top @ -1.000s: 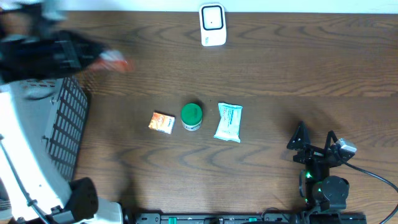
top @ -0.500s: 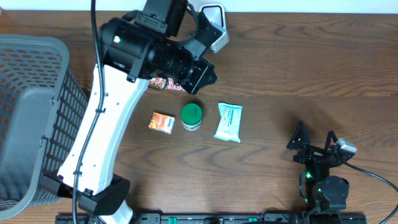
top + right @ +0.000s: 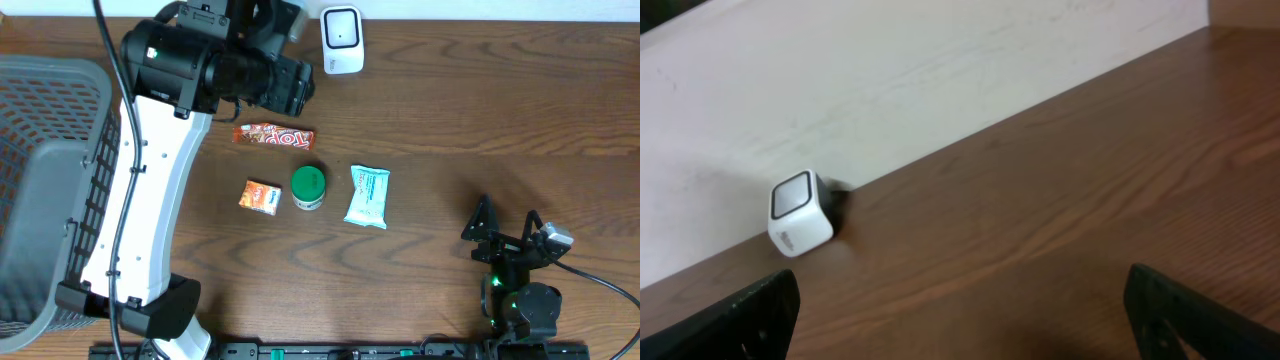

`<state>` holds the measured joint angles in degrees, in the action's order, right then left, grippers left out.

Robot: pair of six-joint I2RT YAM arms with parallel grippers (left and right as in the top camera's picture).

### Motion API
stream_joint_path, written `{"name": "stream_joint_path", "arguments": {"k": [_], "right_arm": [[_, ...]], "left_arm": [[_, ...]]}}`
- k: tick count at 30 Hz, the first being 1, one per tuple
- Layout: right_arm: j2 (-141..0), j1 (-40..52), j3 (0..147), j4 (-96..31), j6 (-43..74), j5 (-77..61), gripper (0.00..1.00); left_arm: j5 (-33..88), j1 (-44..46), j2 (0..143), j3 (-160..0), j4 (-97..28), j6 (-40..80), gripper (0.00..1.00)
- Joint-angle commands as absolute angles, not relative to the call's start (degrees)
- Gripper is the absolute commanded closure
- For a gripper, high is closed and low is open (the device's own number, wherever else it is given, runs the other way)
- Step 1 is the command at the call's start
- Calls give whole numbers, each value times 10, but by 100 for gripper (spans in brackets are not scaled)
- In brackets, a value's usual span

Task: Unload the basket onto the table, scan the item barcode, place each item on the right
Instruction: 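Lift the red snack bar out with the left gripper and lay it behind the jar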

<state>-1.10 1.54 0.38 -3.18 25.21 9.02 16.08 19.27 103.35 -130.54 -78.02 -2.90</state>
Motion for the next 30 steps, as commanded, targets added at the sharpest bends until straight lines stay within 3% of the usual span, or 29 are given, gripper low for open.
{"name": "stream_joint_path", "arguments": {"k": [1, 2, 7, 10, 21, 30], "right_arm": [[-10, 16, 3, -33, 250, 94, 1], [-10, 16, 3, -33, 250, 94, 1], [-10, 16, 3, -33, 250, 94, 1], [-10, 16, 3, -33, 250, 94, 1], [-10, 16, 3, -33, 250, 94, 1], [-10, 16, 3, -33, 250, 94, 1]], "left_arm": [[-18, 190, 1068, -1305, -778, 211, 13], [-27, 190, 1077, -1305, -776, 249, 8], [15, 191, 1152, -1305, -726, 322, 7], [14, 191, 1204, -1305, -732, 282, 11], [-7, 153, 1329, -1305, -743, 550, 11], [-6, 147, 1386, -1304, -738, 643, 10]]}}
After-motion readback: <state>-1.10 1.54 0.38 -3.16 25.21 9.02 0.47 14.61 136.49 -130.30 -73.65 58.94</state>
